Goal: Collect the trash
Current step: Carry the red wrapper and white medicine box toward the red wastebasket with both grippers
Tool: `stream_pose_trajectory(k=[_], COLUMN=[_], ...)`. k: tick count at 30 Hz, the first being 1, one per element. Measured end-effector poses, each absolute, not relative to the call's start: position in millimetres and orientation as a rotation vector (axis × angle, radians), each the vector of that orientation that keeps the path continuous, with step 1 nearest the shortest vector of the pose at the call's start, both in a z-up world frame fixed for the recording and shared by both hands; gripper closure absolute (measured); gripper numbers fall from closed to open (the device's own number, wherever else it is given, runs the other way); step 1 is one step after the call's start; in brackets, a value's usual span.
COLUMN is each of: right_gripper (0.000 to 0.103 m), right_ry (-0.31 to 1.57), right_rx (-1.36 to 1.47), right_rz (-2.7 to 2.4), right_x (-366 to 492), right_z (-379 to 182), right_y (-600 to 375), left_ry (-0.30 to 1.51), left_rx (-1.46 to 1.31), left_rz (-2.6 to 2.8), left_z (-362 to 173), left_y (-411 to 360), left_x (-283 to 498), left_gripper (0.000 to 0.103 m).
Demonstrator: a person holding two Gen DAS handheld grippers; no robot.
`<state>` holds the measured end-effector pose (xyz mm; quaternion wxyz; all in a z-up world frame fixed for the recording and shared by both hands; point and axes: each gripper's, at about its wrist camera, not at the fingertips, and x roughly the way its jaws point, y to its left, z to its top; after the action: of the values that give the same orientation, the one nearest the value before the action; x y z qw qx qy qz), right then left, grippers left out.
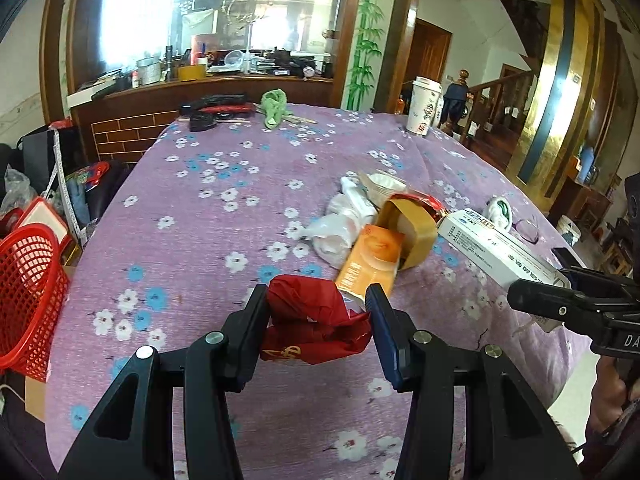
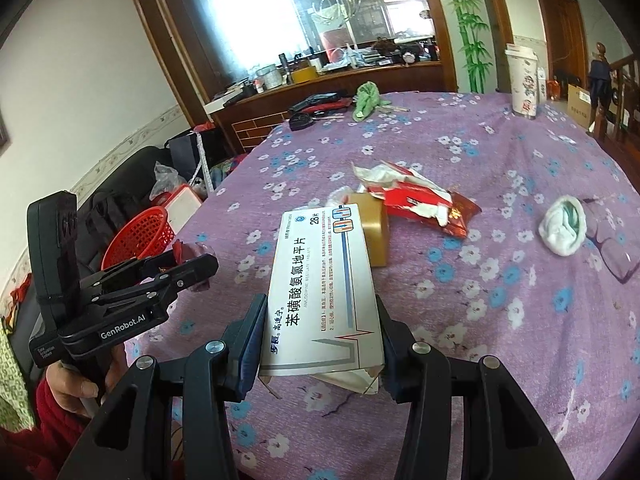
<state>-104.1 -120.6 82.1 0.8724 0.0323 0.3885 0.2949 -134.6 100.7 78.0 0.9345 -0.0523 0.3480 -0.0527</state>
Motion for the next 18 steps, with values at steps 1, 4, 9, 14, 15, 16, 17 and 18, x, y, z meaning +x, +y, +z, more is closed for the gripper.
stream_pose_trajectory(k=[1, 4, 9, 14, 15, 16, 17, 18], right_gripper=[0.051, 0.051, 0.051, 0.051, 0.051, 0.051, 0.051, 0.051], right_ry=[0.811, 0.824, 0.845, 0.858, 0.856, 0.853, 0.852, 0.851], right_rx=[0.063, 0.064, 0.039, 0.007, -0.004, -0.015, -0.024, -0.035], right_rz=[0.62, 0.644, 0.683, 0.733, 0.746, 0.76, 0.769, 0.783], right_x=[-104, -101, -100, -97, -97, -97, -96, -96], right_z=[83, 83, 82, 87, 90, 93, 94, 96], right_y=[-118, -111, -92, -67, -59, -51, -43, -34], left_ry=[0.709, 0.71, 0.704, 0.682, 0.676, 0.668, 0.662, 0.656], left_rx=[-0.108, -0.112, -0.12, -0.145, -0.152, -0.161, -0.167, -0.175], left_rz=[-0.102, -0.09, -0.07, -0.029, -0.018, 0.001, 0.015, 0.03], left_z=[78, 79, 81, 91, 93, 96, 99, 102], left_y=[103, 108, 118, 143, 149, 159, 167, 175], left_x=[-135, -137, -140, -146, -148, -150, -152, -154], left_gripper=[0.055, 0.055, 0.055, 0.055, 0.055, 0.055, 0.055, 0.055])
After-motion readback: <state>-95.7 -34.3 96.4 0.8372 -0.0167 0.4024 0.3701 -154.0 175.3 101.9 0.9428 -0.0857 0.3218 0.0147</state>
